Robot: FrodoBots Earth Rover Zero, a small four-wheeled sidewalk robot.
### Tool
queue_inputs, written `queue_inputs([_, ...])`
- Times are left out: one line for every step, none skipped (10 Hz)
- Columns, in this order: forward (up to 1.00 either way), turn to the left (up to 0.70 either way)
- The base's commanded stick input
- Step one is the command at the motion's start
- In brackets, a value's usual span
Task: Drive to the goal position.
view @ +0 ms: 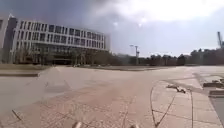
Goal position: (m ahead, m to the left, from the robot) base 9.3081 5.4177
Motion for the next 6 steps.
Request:
queue_inputs([0.70,-0.01])
queue_inputs([0.70,-0.01])
queue_inputs([0.70,-0.01])
queue_inputs([0.70,-0.01])
queue_inputs([0.70,-0.01])
queue_inputs([0.70,-0.01])
